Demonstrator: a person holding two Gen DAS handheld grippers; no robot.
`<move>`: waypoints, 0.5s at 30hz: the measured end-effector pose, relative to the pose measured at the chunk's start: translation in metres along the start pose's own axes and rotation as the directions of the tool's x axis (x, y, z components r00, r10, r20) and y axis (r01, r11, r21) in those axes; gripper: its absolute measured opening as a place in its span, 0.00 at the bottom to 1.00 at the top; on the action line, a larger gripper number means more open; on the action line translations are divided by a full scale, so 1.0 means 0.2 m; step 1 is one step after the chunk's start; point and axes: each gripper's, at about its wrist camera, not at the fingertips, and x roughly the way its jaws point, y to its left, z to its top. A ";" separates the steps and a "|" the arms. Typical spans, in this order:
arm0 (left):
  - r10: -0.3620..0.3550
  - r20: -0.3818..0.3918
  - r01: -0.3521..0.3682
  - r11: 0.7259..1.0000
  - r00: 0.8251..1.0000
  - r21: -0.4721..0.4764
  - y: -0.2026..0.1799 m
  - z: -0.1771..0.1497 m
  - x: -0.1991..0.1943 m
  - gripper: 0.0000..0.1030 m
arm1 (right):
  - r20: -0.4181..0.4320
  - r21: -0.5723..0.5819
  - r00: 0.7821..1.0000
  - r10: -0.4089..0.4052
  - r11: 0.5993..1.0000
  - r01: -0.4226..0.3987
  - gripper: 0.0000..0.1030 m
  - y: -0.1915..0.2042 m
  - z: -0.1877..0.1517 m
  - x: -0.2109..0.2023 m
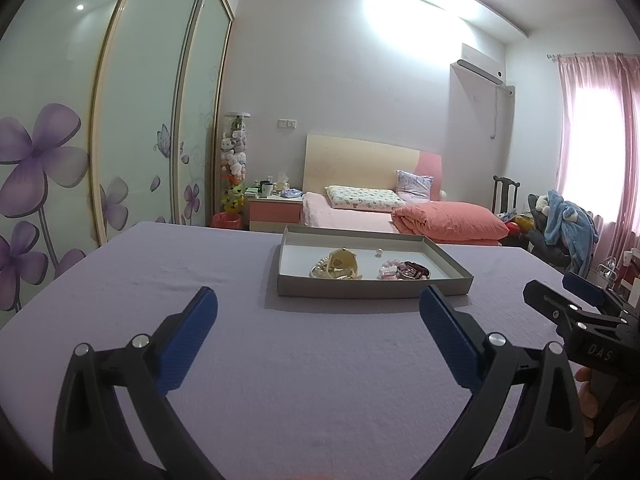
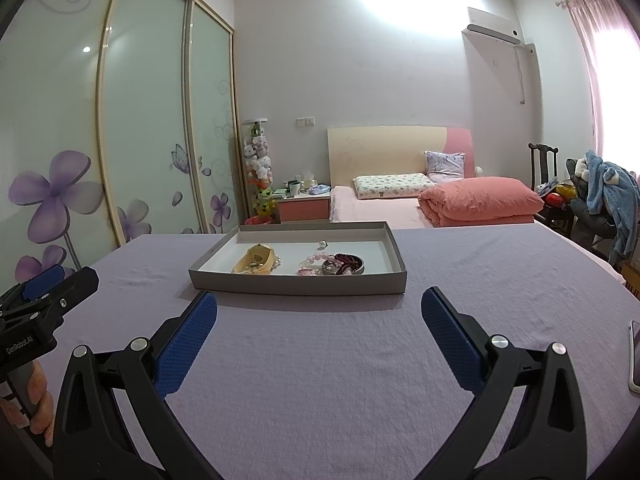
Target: Organize jewelry
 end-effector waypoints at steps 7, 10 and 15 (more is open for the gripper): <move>-0.004 -0.005 0.004 1.000 1.000 0.004 -0.01 0.00 0.01 0.96 | -0.003 0.000 1.000 0.002 1.000 -0.002 0.98 0.01 0.00 0.01; -0.007 -0.008 0.008 1.000 1.000 0.006 -0.01 0.00 0.01 0.96 | -0.005 0.001 1.000 0.003 1.000 -0.003 0.98 0.01 0.00 0.01; -0.007 -0.011 0.007 1.000 1.000 0.008 -0.01 0.00 0.01 0.96 | -0.005 0.001 1.000 0.003 1.000 -0.003 0.98 0.01 -0.01 0.01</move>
